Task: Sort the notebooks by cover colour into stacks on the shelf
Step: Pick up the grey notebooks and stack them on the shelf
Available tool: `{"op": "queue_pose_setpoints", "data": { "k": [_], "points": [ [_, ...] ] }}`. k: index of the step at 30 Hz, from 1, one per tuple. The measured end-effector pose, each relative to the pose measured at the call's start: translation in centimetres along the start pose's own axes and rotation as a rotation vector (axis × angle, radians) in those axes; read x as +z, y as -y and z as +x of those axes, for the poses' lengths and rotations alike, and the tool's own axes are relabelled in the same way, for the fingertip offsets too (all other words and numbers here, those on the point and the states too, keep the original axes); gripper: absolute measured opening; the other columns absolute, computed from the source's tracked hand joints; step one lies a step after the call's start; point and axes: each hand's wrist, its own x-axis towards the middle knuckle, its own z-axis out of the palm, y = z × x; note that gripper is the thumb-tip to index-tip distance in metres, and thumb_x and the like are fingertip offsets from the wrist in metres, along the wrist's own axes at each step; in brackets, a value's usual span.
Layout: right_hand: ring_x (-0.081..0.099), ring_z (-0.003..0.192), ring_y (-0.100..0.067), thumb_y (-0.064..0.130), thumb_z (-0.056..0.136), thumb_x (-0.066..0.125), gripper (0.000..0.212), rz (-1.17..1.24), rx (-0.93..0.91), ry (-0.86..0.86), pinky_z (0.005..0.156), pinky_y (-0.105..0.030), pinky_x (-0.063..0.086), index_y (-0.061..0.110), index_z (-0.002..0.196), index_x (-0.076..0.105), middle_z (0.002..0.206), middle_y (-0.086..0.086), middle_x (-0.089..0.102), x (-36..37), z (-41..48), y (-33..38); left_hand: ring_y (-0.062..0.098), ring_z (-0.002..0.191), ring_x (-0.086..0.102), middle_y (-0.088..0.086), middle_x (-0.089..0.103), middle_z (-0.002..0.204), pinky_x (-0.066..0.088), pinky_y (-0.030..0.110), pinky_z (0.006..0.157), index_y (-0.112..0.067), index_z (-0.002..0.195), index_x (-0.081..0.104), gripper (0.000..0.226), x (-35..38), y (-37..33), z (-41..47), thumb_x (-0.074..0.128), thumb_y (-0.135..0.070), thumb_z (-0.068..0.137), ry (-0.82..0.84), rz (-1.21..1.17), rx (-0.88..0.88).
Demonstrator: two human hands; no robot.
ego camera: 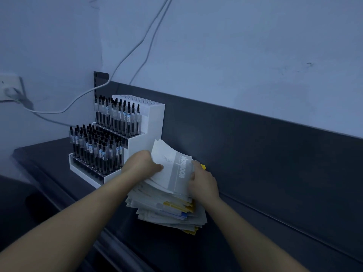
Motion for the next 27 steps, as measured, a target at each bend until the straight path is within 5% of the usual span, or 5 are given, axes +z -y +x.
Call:
{"op": "queue_pose_setpoints", "data": {
  "k": [4,13,18,22,27],
  "points": [
    [0.056,0.1,-0.026,-0.001,0.084,0.036,0.059,0.019,0.026,0.052,0.12,-0.044,0.01,0.017,0.14,0.034,0.102,-0.009,0.066,-0.2,-0.6,0.6,0.02,0.065,0.051,0.003,0.05,0.07,0.033,0.027,0.048,-0.014,0.069,0.046,0.034,-0.2,0.3,0.0,0.069,-0.034,0.084,-0.002,-0.035,-0.02],
    [0.049,0.123,-0.02,0.002,0.093,0.038,0.056,0.46,0.124,0.171,0.09,-0.026,0.042,0.024,0.144,0.036,0.139,-0.007,0.05,-0.3,-0.4,1.0,0.025,0.08,0.056,0.004,0.054,0.078,0.042,0.027,0.062,-0.009,0.087,0.055,0.027,-0.2,0.6,-0.3,0.07,-0.031,0.084,-0.007,-0.042,0.0],
    [0.053,0.1,-0.014,0.001,0.096,0.036,0.043,0.546,0.114,0.18,0.071,-0.018,0.047,0.019,0.135,0.045,0.118,0.001,0.058,-0.6,-0.4,1.0,0.028,0.089,0.059,0.007,0.058,0.091,0.047,0.032,0.07,-0.009,0.092,0.056,0.027,-0.7,1.2,-0.5,0.071,-0.028,0.084,0.017,-0.105,-0.024],
    [0.051,0.094,-0.035,0.005,0.091,0.035,0.01,0.126,0.118,0.02,0.086,-0.035,0.038,0.012,0.093,0.041,0.082,-0.006,0.051,1.3,-0.4,-0.1,0.028,0.091,0.059,0.01,0.06,0.098,0.048,0.034,0.074,-0.004,0.104,0.058,0.033,-0.7,1.4,-0.7,0.07,-0.028,0.085,0.019,-0.124,-0.041],
    [0.053,0.104,-0.033,0.008,0.093,0.036,0.027,0.046,0.098,-0.003,0.115,-0.041,0.023,0.008,0.115,0.05,0.106,-0.011,0.059,1.9,0.1,0.1,0.026,0.089,0.059,0.007,0.059,0.097,0.05,0.034,0.077,-0.008,0.098,0.057,0.027,-0.9,1.9,-0.7,0.068,-0.029,0.085,0.024,-0.187,-0.061]
  ]
}}
